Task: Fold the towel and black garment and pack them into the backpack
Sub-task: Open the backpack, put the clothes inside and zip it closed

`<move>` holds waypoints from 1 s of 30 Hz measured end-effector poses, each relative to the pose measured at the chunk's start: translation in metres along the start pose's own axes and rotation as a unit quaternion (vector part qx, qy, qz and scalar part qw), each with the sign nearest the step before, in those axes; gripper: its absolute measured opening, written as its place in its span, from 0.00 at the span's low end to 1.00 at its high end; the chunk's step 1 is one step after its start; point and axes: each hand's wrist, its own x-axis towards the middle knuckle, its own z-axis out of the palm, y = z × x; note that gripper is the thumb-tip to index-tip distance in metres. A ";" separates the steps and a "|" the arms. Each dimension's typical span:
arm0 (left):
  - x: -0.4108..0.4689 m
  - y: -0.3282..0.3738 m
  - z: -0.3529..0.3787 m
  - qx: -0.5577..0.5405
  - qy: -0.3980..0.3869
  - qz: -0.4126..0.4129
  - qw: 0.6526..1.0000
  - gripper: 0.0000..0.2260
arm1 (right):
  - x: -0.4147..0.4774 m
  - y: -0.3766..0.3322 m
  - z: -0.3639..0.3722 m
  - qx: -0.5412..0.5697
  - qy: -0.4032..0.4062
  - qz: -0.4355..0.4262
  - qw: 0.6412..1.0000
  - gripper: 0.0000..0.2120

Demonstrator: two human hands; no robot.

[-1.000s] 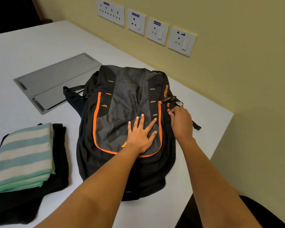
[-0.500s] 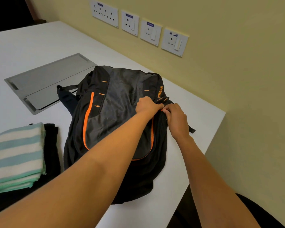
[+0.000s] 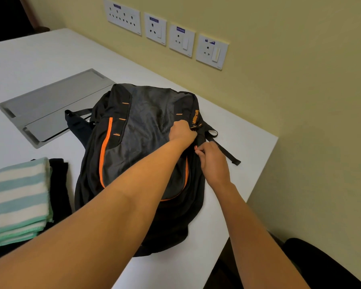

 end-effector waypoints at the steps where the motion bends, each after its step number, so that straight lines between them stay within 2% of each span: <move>1: 0.000 -0.001 -0.002 0.005 0.008 -0.003 1.000 0.12 | -0.009 -0.002 0.000 0.001 -0.013 -0.002 1.000 0.09; 4: 0.003 -0.005 -0.011 0.007 0.023 -0.024 0.999 0.14 | -0.044 -0.001 -0.001 -0.007 -0.044 -0.011 0.999 0.09; 7: -0.007 0.001 -0.012 0.011 0.015 -0.012 1.000 0.16 | -0.065 0.003 -0.003 0.009 -0.031 0.026 0.999 0.08; 11: -0.046 0.002 -0.013 0.086 -0.062 0.020 0.994 0.21 | -0.069 -0.007 -0.009 0.034 0.009 0.071 0.997 0.09; 14: -0.080 -0.015 -0.009 0.151 -0.130 -0.006 0.980 0.24 | -0.073 -0.015 -0.012 0.040 0.013 0.114 0.993 0.12; 17: -0.107 -0.031 -0.001 0.082 -0.176 -0.071 0.978 0.22 | -0.075 -0.020 -0.013 0.034 0.004 0.140 0.990 0.13; 22: -0.115 -0.035 0.002 -0.049 -0.145 -0.119 0.981 0.23 | -0.075 -0.028 -0.015 0.035 -0.001 0.164 0.986 0.12; 26: -0.110 -0.030 -0.001 -0.050 -0.168 -0.126 0.976 0.18 | -0.077 -0.034 -0.015 0.034 -0.006 0.158 0.987 0.12; 30: -0.103 -0.018 0.001 -0.032 -0.168 -0.081 0.982 0.09 | -0.081 -0.035 -0.015 0.029 -0.006 0.156 0.987 0.10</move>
